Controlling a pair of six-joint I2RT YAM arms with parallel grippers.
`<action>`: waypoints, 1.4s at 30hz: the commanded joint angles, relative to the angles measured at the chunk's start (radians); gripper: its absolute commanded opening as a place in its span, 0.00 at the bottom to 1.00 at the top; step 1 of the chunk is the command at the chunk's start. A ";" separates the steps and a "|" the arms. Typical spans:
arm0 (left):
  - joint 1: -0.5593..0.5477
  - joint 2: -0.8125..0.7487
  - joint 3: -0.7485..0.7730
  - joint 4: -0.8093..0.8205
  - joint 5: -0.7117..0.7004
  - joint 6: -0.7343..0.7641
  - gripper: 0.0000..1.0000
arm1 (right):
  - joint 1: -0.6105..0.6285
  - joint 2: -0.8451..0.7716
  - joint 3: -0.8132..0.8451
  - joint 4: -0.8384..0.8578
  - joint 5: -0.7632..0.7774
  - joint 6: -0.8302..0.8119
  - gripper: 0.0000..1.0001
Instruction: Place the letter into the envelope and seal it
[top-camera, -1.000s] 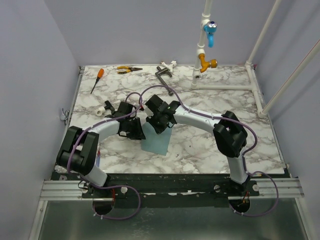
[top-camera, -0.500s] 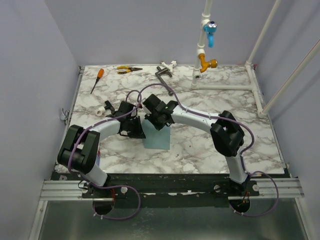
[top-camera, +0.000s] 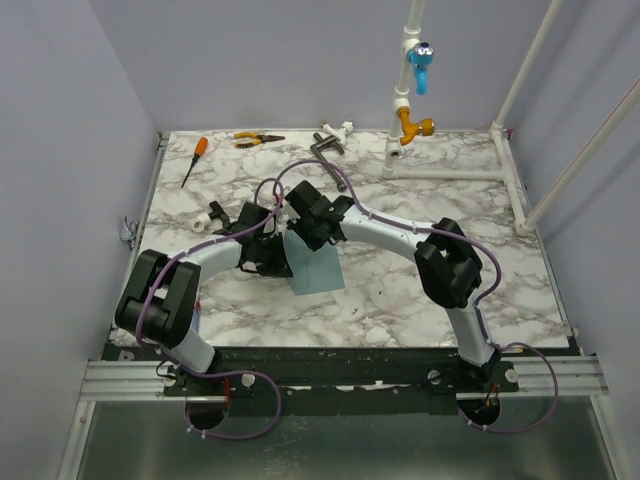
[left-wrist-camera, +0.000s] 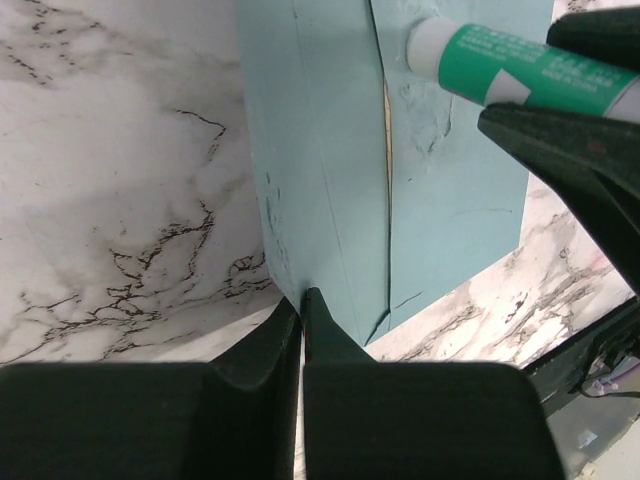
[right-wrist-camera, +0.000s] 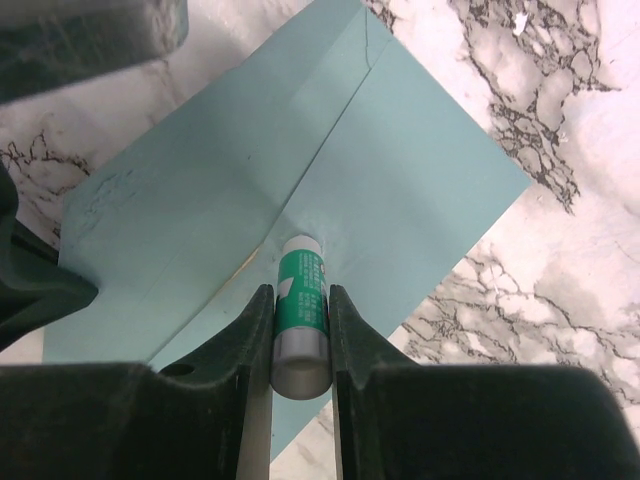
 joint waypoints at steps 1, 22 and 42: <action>-0.011 0.004 -0.005 -0.015 0.031 0.031 0.00 | -0.009 0.049 0.040 0.036 0.002 -0.028 0.01; -0.011 -0.034 0.000 -0.016 -0.011 0.012 0.00 | 0.001 -0.114 -0.179 -0.030 -0.218 -0.076 0.01; -0.011 -0.029 0.002 -0.015 0.004 0.017 0.00 | 0.066 -0.205 -0.277 -0.028 -0.300 -0.086 0.01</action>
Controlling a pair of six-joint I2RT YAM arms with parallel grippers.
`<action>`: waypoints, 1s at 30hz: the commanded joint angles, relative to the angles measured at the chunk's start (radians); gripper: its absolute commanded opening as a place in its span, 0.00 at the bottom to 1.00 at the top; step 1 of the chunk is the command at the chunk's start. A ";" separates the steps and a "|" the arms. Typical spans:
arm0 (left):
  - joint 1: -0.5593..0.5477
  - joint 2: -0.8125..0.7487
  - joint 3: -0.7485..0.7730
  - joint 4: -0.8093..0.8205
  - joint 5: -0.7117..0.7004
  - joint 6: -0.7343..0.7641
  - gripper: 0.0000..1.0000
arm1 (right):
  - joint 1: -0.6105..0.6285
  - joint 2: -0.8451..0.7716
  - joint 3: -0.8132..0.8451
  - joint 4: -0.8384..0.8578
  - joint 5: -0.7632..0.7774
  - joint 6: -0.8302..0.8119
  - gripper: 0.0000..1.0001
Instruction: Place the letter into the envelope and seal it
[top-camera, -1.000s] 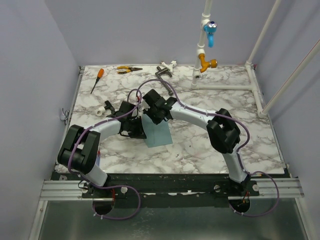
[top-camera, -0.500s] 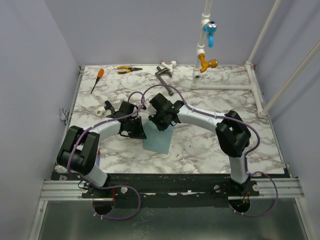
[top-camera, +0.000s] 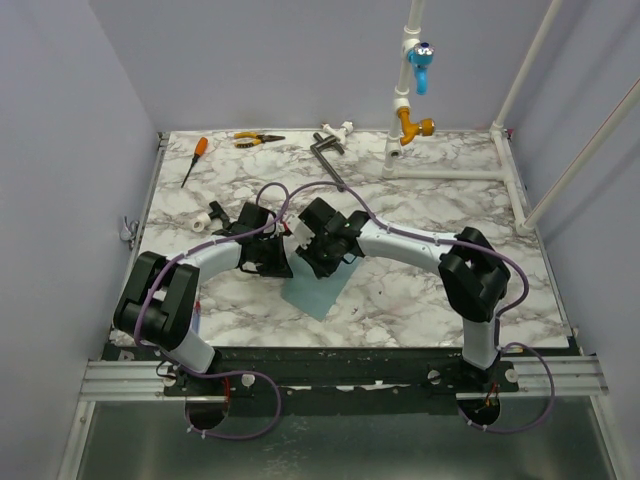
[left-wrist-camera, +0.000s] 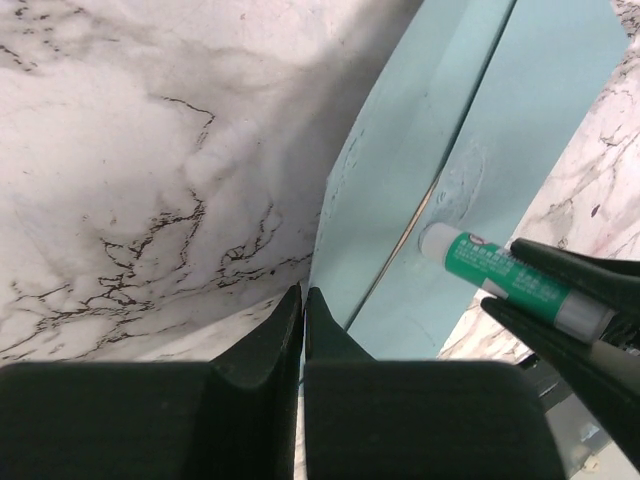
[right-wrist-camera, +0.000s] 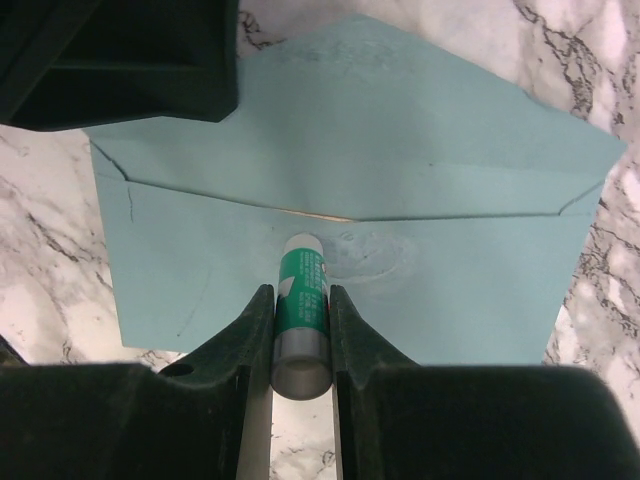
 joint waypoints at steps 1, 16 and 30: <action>-0.007 -0.015 0.000 -0.003 0.000 0.011 0.00 | 0.031 -0.019 -0.021 -0.016 -0.049 0.014 0.01; -0.007 0.005 0.015 -0.005 0.050 0.031 0.00 | 0.033 0.019 0.024 -0.015 -0.070 0.027 0.01; -0.007 -0.001 0.003 -0.007 0.056 0.052 0.00 | 0.032 0.056 0.042 -0.045 0.323 0.076 0.01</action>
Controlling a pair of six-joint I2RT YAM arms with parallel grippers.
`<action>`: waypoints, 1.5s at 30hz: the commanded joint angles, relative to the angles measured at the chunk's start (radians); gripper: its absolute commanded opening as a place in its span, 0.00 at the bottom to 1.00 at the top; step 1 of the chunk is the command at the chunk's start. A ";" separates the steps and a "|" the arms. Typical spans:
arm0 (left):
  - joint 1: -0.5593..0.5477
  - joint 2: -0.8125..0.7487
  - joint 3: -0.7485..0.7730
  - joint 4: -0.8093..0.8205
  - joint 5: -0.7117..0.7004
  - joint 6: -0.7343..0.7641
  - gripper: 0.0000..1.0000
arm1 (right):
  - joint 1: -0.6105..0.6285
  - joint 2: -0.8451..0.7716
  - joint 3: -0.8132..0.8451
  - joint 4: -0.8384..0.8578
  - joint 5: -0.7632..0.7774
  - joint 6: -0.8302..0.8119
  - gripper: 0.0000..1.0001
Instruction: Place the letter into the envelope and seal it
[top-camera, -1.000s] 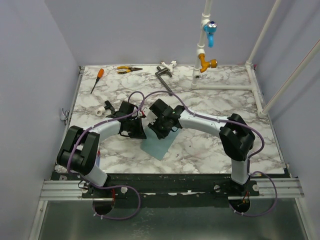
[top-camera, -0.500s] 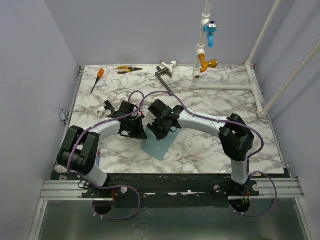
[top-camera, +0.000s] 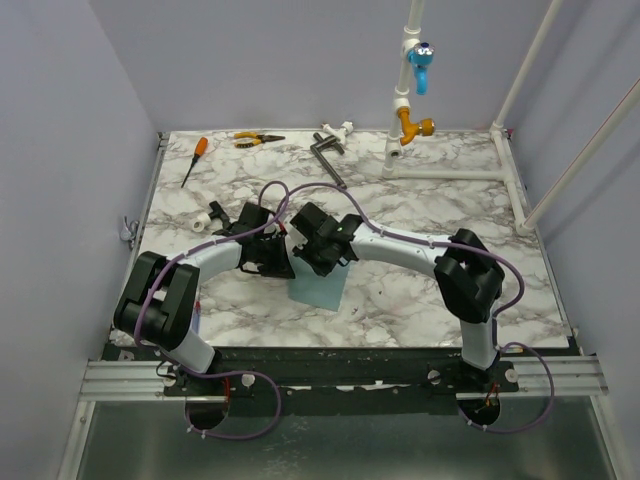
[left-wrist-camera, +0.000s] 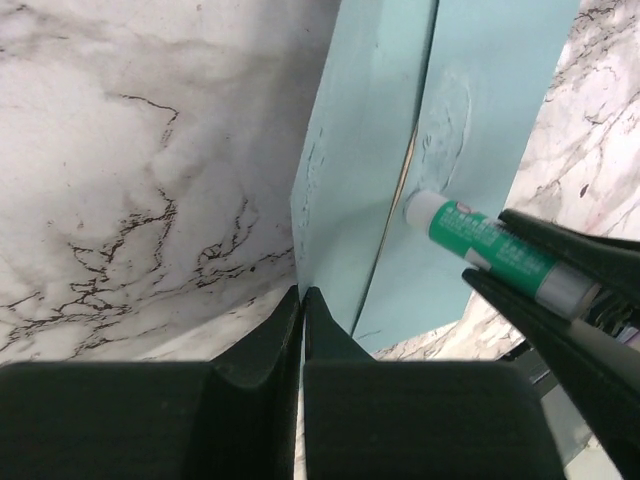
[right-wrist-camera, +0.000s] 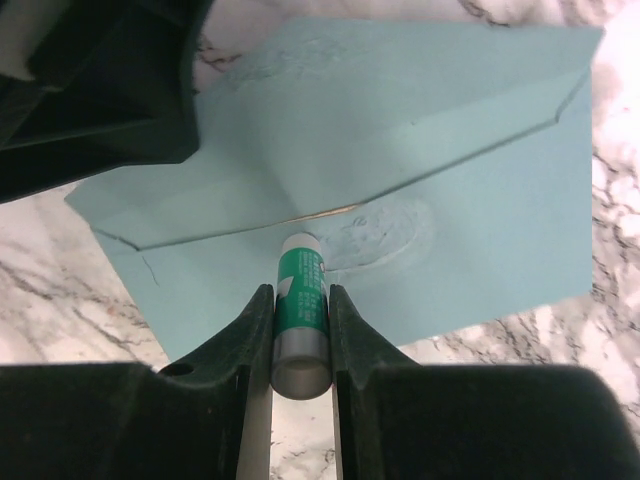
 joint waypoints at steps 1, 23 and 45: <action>-0.006 -0.004 0.002 -0.009 0.018 0.027 0.00 | -0.003 0.033 0.010 -0.019 0.195 0.025 0.01; -0.006 0.006 0.041 -0.016 0.059 0.033 0.00 | -0.050 0.051 0.042 0.082 0.073 0.073 0.01; 0.011 -0.070 0.106 -0.080 -0.164 0.095 0.04 | -0.248 -0.150 -0.140 0.350 -0.276 0.305 0.01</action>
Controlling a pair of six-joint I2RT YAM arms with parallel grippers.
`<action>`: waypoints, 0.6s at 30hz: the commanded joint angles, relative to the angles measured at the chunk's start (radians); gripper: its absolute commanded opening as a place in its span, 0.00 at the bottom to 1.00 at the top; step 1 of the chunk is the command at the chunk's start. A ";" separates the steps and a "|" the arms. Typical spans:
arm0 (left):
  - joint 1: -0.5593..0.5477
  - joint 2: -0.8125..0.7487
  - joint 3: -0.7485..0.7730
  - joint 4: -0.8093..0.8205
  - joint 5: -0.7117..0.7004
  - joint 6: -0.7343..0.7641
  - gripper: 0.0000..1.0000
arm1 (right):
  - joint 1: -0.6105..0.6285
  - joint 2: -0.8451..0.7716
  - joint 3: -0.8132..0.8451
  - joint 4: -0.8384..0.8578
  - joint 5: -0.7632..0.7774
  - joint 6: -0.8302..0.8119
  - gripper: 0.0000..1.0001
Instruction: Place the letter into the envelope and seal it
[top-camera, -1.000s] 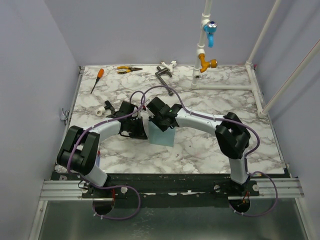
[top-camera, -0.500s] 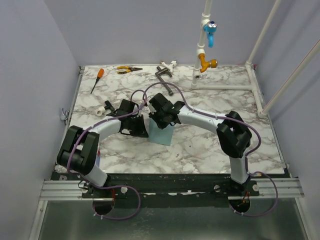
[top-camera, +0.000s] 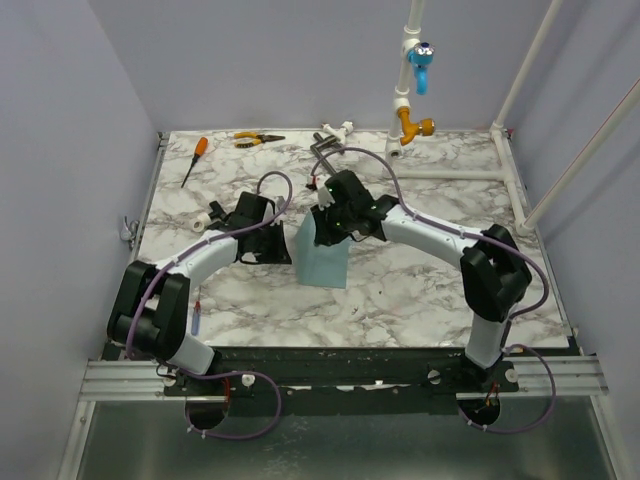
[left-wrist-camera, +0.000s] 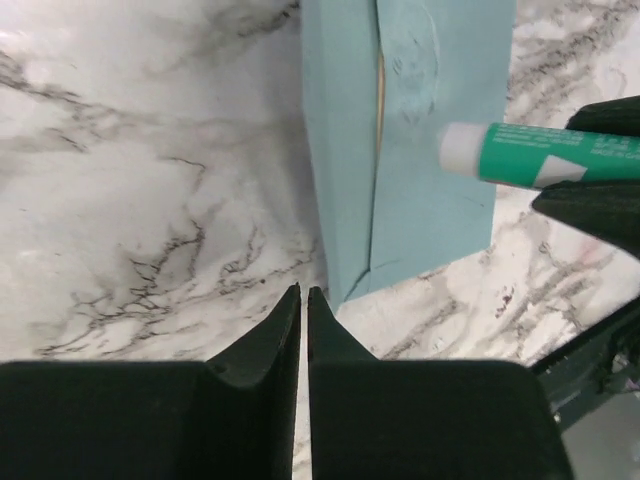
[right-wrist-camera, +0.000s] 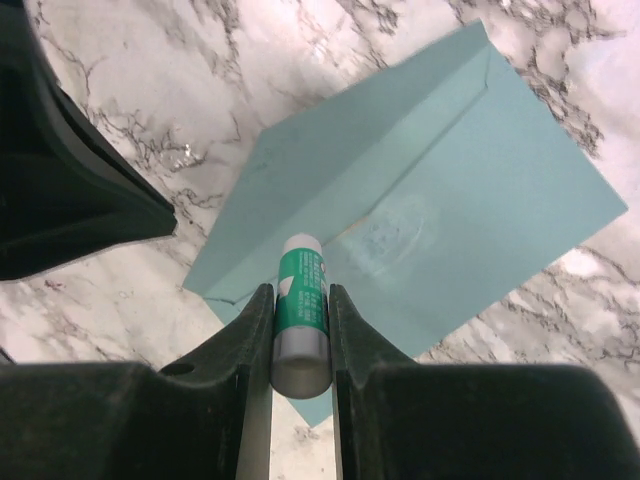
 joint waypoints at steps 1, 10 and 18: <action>0.013 0.002 0.045 -0.023 -0.119 0.043 0.04 | -0.122 -0.082 -0.152 0.234 -0.217 0.146 0.01; 0.013 0.113 0.124 -0.016 -0.120 0.031 0.07 | -0.242 -0.236 -0.460 0.681 -0.183 0.354 0.01; 0.008 0.143 0.148 0.016 -0.111 0.029 0.09 | -0.366 -0.222 -0.619 0.948 -0.193 0.496 0.01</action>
